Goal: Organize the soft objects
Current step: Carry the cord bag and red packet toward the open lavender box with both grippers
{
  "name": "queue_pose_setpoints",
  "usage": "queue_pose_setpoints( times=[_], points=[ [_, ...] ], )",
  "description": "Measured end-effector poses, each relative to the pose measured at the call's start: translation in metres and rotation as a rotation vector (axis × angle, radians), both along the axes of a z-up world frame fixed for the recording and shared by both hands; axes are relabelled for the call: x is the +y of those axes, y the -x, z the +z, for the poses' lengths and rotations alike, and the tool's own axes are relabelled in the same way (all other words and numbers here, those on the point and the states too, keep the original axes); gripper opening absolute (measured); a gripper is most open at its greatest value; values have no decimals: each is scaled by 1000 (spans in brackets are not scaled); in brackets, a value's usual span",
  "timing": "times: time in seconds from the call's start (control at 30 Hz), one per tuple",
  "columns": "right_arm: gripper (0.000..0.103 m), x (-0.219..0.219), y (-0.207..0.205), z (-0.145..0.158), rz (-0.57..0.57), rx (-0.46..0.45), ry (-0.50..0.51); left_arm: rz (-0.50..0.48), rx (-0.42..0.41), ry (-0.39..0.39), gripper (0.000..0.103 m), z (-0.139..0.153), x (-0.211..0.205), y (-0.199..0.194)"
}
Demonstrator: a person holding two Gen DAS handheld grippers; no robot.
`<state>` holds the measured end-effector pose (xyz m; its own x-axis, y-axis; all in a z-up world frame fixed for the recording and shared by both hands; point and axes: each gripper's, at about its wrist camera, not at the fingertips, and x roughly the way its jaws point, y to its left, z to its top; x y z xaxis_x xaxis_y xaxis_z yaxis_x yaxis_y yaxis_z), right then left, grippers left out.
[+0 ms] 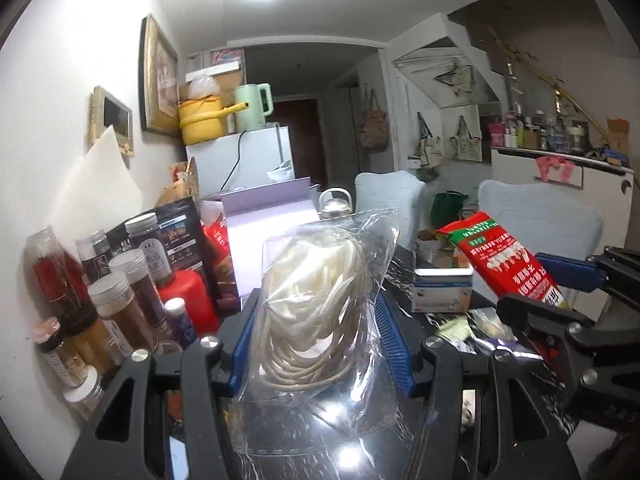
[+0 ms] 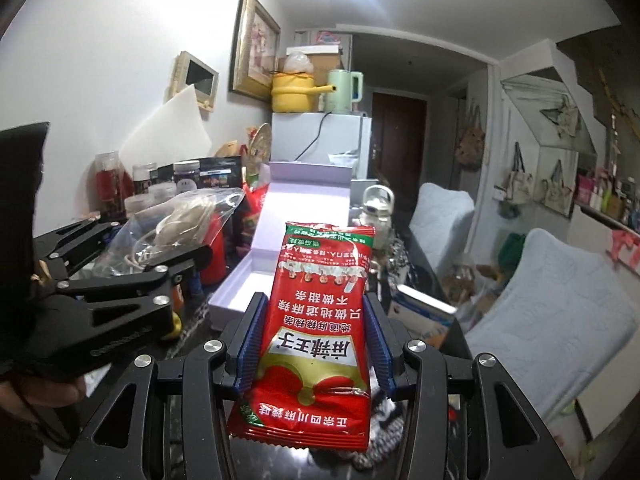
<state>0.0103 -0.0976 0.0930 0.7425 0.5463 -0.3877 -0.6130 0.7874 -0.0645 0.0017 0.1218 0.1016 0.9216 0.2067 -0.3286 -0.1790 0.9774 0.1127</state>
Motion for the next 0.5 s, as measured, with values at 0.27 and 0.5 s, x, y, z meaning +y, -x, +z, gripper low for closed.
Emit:
queue_pose_setpoints(
  times=[0.27,0.5],
  points=[
    [47,27,-37,10,1,15,7,29,-3,30,55,5,30,-36],
    [47,53,-79,4,17,55,28,45,8,108,55,-1,58,-67]
  ],
)
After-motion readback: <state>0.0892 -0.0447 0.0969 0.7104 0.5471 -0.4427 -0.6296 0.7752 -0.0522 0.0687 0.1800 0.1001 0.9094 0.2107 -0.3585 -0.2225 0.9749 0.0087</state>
